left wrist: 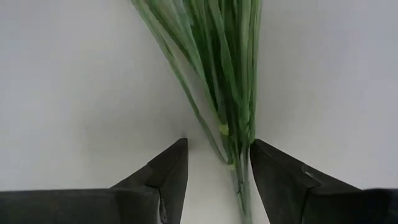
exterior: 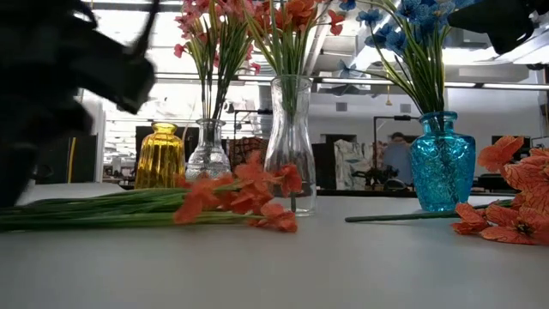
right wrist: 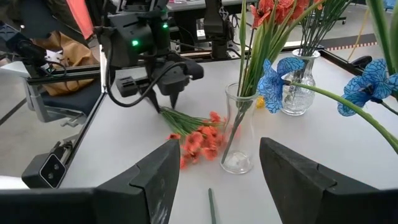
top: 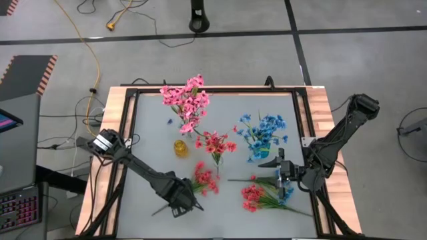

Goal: Sort flowers into vase by color
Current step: Put the top red flowers into the bottom transparent vase

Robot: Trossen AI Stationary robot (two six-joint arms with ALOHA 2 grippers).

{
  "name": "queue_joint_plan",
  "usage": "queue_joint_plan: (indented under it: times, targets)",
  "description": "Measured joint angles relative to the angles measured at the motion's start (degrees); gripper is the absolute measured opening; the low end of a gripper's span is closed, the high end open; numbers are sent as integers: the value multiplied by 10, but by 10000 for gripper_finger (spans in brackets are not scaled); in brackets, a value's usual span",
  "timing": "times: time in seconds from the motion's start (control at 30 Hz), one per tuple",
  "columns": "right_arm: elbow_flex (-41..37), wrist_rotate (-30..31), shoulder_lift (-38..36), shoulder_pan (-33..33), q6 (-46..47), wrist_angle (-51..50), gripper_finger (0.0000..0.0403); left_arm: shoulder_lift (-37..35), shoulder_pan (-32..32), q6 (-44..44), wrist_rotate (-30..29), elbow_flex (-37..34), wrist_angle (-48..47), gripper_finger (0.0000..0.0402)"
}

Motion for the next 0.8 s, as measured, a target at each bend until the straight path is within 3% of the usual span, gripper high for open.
queue_joint_plan:
  times: [0.3, 0.53, 0.8]
  targets:
    - [0, 0, 0, 0, 0, 0, 249, 0, 42, 57, -19, 0, 75, 160]
    - [0, 0, 0, 0, 0, -1, 249, 0, 64, 61, -82, 0, 85, 160]
    - [0, -14, 0, 0, 0, -2, 249, 1, 68, 60, -87, -20, 147, 160]
